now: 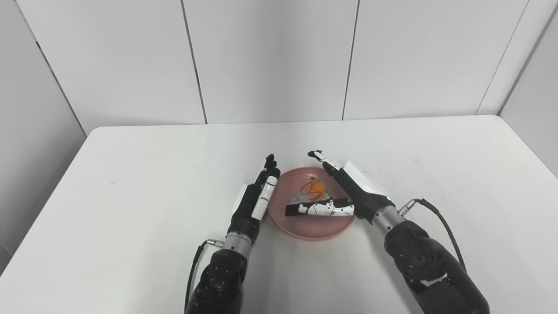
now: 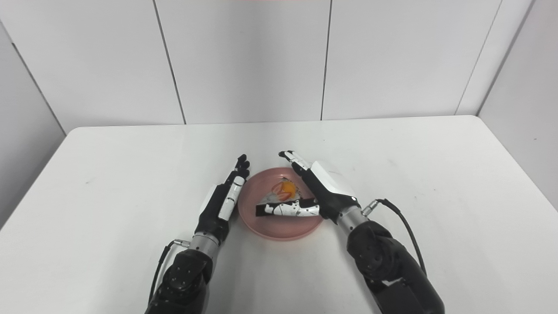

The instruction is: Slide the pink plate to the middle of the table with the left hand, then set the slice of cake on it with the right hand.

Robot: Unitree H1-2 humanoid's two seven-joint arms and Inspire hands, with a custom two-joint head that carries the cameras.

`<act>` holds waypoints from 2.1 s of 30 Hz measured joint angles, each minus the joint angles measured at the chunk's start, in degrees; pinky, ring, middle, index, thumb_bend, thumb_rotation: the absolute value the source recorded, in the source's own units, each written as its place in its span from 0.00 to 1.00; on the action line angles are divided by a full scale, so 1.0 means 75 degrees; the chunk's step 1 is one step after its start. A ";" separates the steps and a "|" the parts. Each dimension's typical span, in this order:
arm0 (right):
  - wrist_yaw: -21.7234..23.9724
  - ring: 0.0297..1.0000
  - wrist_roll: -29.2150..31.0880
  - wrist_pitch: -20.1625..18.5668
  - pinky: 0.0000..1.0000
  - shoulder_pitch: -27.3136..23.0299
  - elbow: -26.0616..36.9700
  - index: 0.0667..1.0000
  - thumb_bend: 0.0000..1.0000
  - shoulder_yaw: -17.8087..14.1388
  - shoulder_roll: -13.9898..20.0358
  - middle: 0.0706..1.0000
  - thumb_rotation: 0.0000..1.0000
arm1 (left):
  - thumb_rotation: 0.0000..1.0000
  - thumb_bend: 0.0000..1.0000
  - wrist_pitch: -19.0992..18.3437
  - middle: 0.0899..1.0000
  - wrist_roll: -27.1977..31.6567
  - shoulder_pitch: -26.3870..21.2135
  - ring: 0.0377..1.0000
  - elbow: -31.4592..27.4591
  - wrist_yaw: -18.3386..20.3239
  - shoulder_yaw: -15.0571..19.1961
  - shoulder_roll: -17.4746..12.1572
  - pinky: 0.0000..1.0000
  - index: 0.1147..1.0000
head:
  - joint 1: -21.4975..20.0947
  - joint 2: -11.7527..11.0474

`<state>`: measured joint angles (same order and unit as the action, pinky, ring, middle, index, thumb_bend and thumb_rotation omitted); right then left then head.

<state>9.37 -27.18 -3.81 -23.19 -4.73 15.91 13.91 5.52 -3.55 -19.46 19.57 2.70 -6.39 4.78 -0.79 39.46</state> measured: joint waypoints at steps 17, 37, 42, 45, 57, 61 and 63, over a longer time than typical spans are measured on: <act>-0.1272 1.00 0.1094 0.0467 1.00 0.0315 -0.0143 1.00 0.60 -0.1128 -0.1043 1.00 0.89 | 1.00 0.57 -0.0051 1.00 0.0135 0.0104 1.00 -0.0199 0.0044 0.0217 -0.0241 1.00 1.00 | 0.0281 0.0035; -0.1267 1.00 0.3383 0.0265 1.00 0.0583 -0.0448 1.00 0.54 -0.2210 -0.1681 1.00 0.93 | 1.00 0.55 0.0028 1.00 0.0169 0.0096 1.00 -0.0157 0.0026 0.0299 -0.0224 1.00 1.00 | 0.0480 0.0012; -0.1185 1.00 0.3874 0.0077 1.00 0.0668 -0.0423 1.00 0.53 -0.2346 -0.1756 1.00 0.97 | 1.00 0.56 0.0166 1.00 0.0180 0.0067 1.00 -0.0104 0.0006 0.0296 -0.0223 1.00 1.00 | 0.0457 0.0012; -0.1153 1.00 0.4075 -0.0084 1.00 0.0761 -0.0327 1.00 0.49 -0.2410 -0.1722 1.00 0.97 | 1.00 0.53 0.0165 1.00 0.0182 0.0067 1.00 -0.0106 0.0007 0.0295 -0.0223 1.00 1.00 | 0.0480 -0.0023; -0.1190 1.00 0.4326 -0.0818 1.00 0.1051 0.0220 1.00 0.49 -0.2509 -0.1731 1.00 0.92 | 1.00 0.53 0.0169 1.00 0.0500 0.0004 1.00 0.0006 -0.0140 0.0660 -0.0034 1.00 1.00 | 0.0609 -0.0129; -0.1199 1.00 0.4299 -0.0886 1.00 0.1200 0.0375 1.00 0.50 -0.2444 -0.1766 1.00 0.90 | 1.00 0.54 0.0169 1.00 0.0654 -0.0042 1.00 0.0072 -0.0191 0.0797 0.0028 1.00 1.00 | 0.0586 -0.0152; -0.1205 1.00 0.4222 -0.0911 1.00 0.1218 0.0385 1.00 0.49 -0.2411 -0.1760 1.00 0.91 | 1.00 0.54 0.0138 1.00 0.0654 -0.0042 1.00 0.0062 -0.0200 0.0798 0.0030 1.00 1.00 | 0.0609 -0.0152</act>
<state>0.33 4.48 -10.64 -14.05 -1.85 -2.17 0.71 6.56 1.35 -19.77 20.03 1.19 -0.40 5.00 3.78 38.32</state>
